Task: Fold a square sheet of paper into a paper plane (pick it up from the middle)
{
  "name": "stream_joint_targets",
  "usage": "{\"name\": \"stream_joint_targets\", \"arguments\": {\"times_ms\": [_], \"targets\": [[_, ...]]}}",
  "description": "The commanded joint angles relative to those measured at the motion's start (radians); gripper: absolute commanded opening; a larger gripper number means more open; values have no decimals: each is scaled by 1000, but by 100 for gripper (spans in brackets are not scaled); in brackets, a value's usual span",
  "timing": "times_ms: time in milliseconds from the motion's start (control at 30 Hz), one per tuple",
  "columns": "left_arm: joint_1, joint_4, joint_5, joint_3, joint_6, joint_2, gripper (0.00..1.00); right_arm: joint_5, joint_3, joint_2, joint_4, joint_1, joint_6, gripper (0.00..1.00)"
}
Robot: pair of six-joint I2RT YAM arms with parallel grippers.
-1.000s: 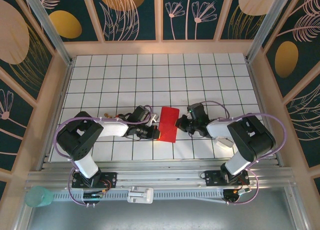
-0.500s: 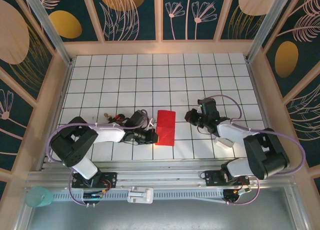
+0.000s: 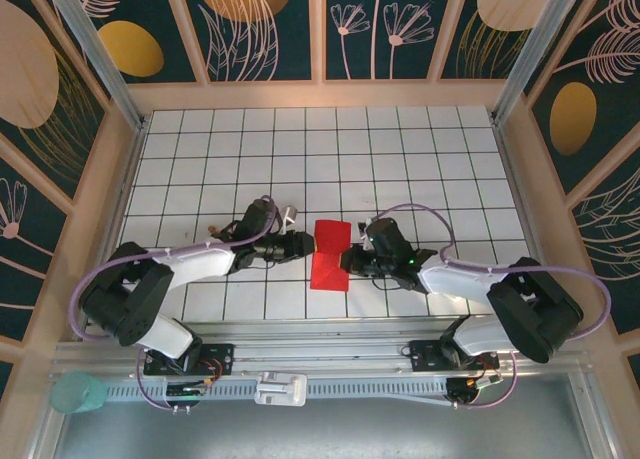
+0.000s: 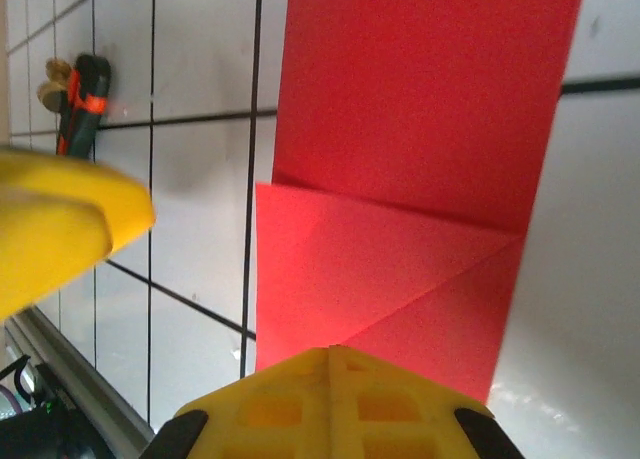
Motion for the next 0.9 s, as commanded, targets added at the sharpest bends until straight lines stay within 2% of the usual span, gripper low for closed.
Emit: {"name": "stream_joint_targets", "arguments": {"times_ms": [0,133,300,500,667,767,867], "targets": [[1,-72,-40,54,112,45,38,25,-28,22,64,39,75,5],[-1,-156,-55,101,179,68,39,53,-35,23,-16,45,110,5],[-17,-52,42,42,149,14,38,94,-68,-93,-132,46,133,15],[-34,-7,96,75,116,119,18,160,-66,-145,-210,113,249,29],[-33,-29,53,118,152,190,5,214,-55,-110,-209,159,323,42],[-32,-25,42,115,160,236,0,229,-53,-80,-188,178,352,43],[-32,-20,34,97,159,248,0,231,-56,-56,-163,195,374,44]]}}
